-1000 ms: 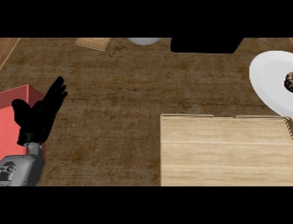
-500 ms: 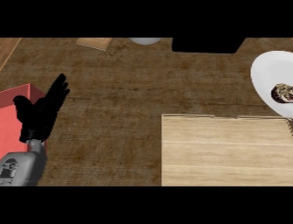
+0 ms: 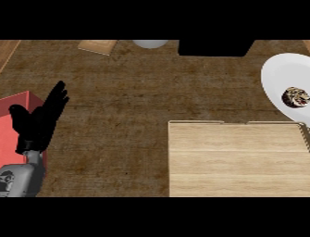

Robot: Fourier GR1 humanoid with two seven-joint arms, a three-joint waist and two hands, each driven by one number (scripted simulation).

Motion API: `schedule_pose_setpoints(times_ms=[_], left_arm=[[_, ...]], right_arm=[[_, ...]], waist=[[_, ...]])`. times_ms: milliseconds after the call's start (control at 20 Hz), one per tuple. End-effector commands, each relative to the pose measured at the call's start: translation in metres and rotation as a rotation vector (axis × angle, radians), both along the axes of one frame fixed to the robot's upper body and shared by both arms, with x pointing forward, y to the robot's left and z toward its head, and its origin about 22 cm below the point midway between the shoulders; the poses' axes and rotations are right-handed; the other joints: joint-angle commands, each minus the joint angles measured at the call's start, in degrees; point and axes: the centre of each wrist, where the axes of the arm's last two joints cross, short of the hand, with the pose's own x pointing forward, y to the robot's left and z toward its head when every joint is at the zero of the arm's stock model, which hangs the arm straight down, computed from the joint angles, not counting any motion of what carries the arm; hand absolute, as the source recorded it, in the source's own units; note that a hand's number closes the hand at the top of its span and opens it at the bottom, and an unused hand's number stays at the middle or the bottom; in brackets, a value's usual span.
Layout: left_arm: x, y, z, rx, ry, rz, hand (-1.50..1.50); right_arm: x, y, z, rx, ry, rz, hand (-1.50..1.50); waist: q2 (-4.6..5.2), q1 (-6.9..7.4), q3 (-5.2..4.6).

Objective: Pick the cupcake from the tray and place it in the plate

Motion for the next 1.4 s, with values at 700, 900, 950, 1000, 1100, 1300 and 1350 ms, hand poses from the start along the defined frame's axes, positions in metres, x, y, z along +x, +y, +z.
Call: schedule_pose_setpoints(times_ms=[700,900,950,1000,1100,1300,1350], left_arm=[[0.007,-0.013,-0.004,0.004,-0.020,-0.021,0.00],[0.007,-0.015,0.003,-0.015,-0.010,-0.018,0.00],[0.012,-0.006,0.003,0.000,-0.009,-0.010,0.00],[-0.005,0.005,0.001,0.009,-0.008,0.004,0.00],[0.005,0.006,0.000,-0.009,-0.008,-0.006,0.00],[0.009,-0.020,-0.003,-0.021,-0.013,-0.029,0.00],[0.002,-0.005,-0.002,0.003,-0.013,-0.023,0.00]], right_arm=[[-0.041,-0.042,-0.001,0.266,0.071,0.114,-1.50],[-0.065,-0.060,-0.002,0.243,0.096,0.088,-1.50],[-0.075,-0.068,-0.001,0.240,0.087,0.079,-1.50],[-0.077,-0.070,-0.002,0.242,0.097,0.046,-1.50],[-0.076,-0.072,0.007,0.224,0.092,0.063,-1.50],[-0.087,-0.083,0.017,0.215,0.118,0.046,-1.50],[-0.085,-0.078,0.007,0.209,0.123,0.004,-1.50]], waist=[[0.80,0.88,0.24],[0.57,0.59,0.24],[0.86,0.39,0.31],[0.50,1.09,0.26],[0.68,0.80,0.26],[0.73,0.57,0.32],[0.80,1.38,0.36]])
